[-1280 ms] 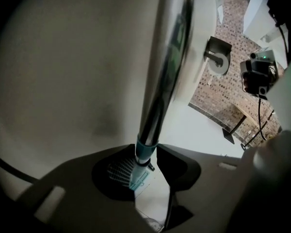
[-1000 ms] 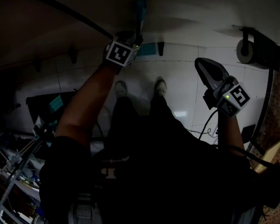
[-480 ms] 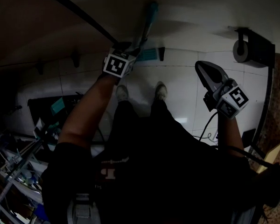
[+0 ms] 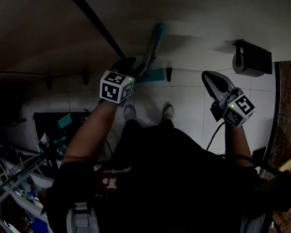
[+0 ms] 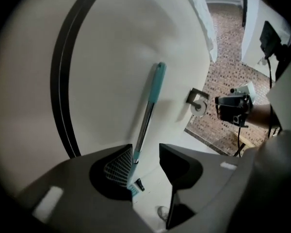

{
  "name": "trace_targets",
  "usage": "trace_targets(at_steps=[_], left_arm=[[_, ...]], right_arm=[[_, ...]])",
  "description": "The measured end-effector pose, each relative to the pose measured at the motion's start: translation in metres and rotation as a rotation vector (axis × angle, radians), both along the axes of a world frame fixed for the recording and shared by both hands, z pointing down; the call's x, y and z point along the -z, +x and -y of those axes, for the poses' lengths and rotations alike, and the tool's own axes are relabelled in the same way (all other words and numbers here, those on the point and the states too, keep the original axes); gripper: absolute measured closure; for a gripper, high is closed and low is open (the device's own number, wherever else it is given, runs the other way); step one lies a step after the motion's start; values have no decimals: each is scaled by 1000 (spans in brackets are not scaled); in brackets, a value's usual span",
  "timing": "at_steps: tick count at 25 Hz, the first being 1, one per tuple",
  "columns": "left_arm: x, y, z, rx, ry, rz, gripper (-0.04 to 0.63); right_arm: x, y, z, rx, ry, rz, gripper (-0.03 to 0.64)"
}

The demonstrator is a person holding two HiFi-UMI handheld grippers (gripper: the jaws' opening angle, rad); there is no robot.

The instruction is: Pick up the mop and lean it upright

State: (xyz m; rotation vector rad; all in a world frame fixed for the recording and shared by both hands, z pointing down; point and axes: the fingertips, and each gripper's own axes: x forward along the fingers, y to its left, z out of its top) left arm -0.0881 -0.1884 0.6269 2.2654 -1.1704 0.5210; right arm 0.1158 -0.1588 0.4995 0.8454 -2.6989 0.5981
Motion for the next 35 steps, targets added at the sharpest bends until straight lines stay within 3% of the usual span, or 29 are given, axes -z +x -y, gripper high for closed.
trace_targets(at_steps=[10, 17, 23, 35], left_arm=[[166, -38, -1, 45, 306, -173, 461], [245, -48, -31, 16, 410, -246, 523], [283, -56, -35, 7, 460, -248, 594], [281, -65, -41, 27, 442, -253, 594]], right_arm=[[73, -11, 9, -3, 130, 9, 603], [131, -22, 1, 14, 180, 47, 603], [162, -30, 9, 5, 196, 70, 603], [164, -33, 25, -7, 170, 118, 604]])
